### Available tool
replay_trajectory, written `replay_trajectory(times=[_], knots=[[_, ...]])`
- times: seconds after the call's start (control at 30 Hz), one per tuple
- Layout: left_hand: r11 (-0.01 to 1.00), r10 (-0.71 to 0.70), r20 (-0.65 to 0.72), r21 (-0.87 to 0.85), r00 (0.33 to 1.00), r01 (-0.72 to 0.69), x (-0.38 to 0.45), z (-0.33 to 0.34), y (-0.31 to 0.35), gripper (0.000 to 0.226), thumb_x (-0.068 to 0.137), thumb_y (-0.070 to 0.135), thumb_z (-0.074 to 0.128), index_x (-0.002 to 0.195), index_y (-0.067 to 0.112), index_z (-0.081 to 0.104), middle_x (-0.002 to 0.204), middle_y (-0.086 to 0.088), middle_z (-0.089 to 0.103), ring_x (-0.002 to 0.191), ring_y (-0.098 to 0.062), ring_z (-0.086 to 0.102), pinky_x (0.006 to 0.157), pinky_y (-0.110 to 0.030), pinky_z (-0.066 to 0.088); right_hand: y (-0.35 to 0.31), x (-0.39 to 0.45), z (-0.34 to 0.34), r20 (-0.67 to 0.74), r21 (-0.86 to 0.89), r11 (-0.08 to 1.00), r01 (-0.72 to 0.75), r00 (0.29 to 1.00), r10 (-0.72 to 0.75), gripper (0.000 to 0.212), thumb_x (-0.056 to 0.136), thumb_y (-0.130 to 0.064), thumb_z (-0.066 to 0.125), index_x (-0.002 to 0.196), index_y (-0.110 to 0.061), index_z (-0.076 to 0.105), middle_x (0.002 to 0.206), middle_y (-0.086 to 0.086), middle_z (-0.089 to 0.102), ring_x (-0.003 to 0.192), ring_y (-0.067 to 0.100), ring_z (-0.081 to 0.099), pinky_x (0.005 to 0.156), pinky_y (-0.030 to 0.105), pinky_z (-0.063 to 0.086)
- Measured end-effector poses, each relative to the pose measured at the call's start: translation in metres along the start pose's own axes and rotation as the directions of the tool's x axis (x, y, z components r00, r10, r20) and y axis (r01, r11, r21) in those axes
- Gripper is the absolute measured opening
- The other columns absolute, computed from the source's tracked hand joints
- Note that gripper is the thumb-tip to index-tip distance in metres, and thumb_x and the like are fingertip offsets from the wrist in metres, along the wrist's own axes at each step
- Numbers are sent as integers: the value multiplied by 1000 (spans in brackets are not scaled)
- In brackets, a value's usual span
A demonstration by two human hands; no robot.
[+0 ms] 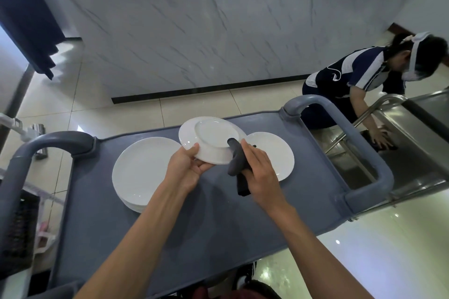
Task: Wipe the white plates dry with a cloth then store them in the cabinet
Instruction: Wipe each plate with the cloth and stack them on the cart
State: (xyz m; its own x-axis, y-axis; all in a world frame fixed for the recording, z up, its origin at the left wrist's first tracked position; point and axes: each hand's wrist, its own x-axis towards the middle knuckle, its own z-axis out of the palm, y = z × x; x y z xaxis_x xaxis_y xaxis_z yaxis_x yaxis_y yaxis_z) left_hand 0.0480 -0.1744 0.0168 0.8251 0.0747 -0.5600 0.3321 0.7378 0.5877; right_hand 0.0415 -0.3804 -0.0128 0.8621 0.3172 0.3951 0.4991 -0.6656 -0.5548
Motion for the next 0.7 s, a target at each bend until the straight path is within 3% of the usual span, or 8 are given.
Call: replay_trajectory(times=[0.1,0.17,0.23,0.47,0.7], knots=[[999,25,19,30,999,-26,0,-2,0,21,103,4,48,122,5,58,120,-17,67,109,-36,66,92,-58,54,-15,8,0,-48,207,966,-156,984,169,61,93,-4,61,146,-25,41,137,-13,50,125,4,45,106,11,29],[997,42,32,68,999,-44,1,-4,-1,21,103,4,49,122,5,59,123,-19,67,111,-37,66,94,-61,53,-23,15,-2,-76,329,918,-219,963,257,55,93,-7,65,132,-38,42,132,-14,54,122,-1,48,103,13,36],[994,57,47,94,997,-61,1,-4,-1,24,102,4,50,124,4,59,125,-19,67,111,-37,67,93,-60,54,-26,20,-1,-90,365,901,-235,954,286,53,92,-7,67,125,-39,41,129,-9,56,121,3,51,103,21,42],[987,90,91,127,992,-101,-4,-1,-2,25,102,4,50,124,1,60,122,-22,69,107,-37,68,82,-53,61,-29,30,17,-167,142,982,-128,974,151,51,94,-14,62,143,-10,51,146,5,50,136,19,43,115,34,36],[984,111,97,125,989,-123,-6,5,-2,24,102,5,49,121,1,63,108,-19,72,94,-32,70,70,-42,62,-37,26,34,-166,-13,1000,-10,986,8,43,103,-29,45,143,-18,53,151,7,47,141,25,42,108,52,40]])
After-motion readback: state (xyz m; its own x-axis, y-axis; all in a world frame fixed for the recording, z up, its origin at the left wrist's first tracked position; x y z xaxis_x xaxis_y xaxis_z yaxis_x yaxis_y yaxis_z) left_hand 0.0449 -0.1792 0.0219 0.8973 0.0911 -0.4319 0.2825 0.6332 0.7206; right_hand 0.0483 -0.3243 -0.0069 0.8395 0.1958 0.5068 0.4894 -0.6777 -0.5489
